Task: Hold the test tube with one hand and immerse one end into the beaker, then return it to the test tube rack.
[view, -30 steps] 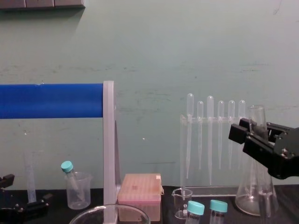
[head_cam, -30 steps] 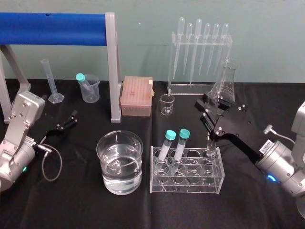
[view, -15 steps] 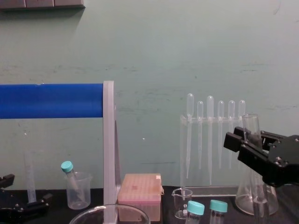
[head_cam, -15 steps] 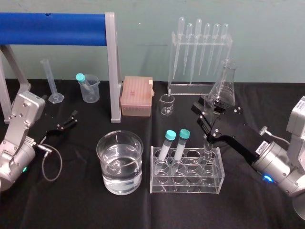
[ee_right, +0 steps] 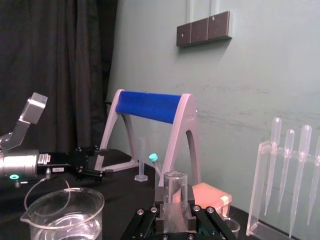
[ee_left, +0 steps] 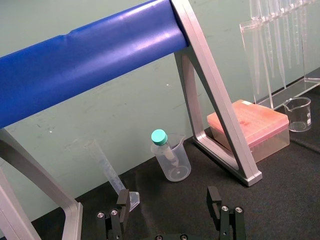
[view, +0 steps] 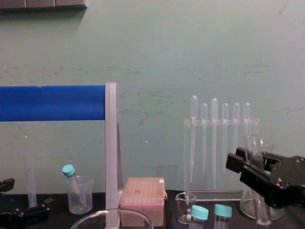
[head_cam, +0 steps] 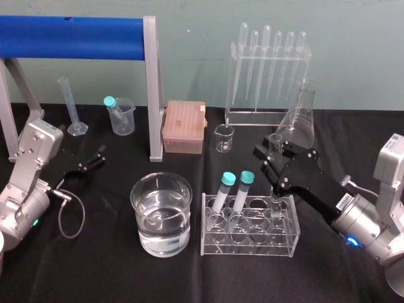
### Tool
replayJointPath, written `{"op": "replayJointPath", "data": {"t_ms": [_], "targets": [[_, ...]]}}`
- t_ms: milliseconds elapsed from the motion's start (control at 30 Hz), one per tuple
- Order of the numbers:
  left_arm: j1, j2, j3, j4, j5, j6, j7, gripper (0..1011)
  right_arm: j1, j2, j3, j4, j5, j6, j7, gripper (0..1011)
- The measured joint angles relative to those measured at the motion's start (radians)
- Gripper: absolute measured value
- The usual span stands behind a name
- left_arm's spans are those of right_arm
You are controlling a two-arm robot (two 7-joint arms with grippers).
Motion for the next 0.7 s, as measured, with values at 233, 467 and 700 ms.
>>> {"op": "replayJointPath", "data": {"t_ms": [233,467,700], "targets": [[0.0,0.0,0.0,0.0,0.0,0.0,0.0,1000,0.007,-0.008,-0.01,0.027,0.005,0.001,0.006,222],[0.0,0.0,0.0,0.0,0.0,0.0,0.0,1000,0.014,-0.011,-0.019,0.041,0.005,0.007,0.008,222],[0.0,0.0,0.0,0.0,0.0,0.0,0.0,1000,0.015,-0.007,-0.025,0.04,-0.001,0.028,0.002,222]]}}
